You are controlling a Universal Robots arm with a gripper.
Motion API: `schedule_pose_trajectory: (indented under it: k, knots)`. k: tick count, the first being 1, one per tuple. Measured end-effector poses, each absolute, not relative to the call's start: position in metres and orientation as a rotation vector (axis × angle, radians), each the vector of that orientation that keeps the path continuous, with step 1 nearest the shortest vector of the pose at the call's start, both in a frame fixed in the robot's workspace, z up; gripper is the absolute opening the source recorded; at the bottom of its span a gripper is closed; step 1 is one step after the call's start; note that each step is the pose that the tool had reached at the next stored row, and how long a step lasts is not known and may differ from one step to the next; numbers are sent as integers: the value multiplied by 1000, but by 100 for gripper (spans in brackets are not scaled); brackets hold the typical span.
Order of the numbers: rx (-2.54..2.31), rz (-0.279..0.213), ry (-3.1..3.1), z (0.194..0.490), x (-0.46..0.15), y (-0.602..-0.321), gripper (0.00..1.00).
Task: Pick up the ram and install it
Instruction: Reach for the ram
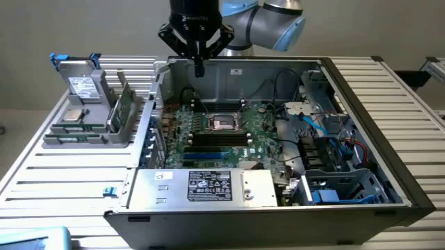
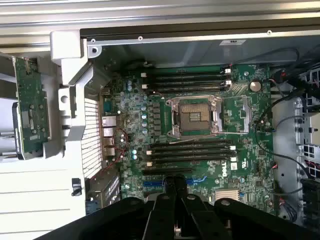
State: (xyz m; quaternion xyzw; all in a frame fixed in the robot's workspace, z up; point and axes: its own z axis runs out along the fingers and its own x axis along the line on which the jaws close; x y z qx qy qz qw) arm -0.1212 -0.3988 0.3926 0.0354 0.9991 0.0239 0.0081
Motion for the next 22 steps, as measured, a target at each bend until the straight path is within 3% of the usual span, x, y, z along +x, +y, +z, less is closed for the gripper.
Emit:
schedule_pose_trajectory:
  k: [13,22]
  knots:
    - [111,75,3124,393,-122,-399,11]
    - [111,75,3123,393,-154,-399,11]
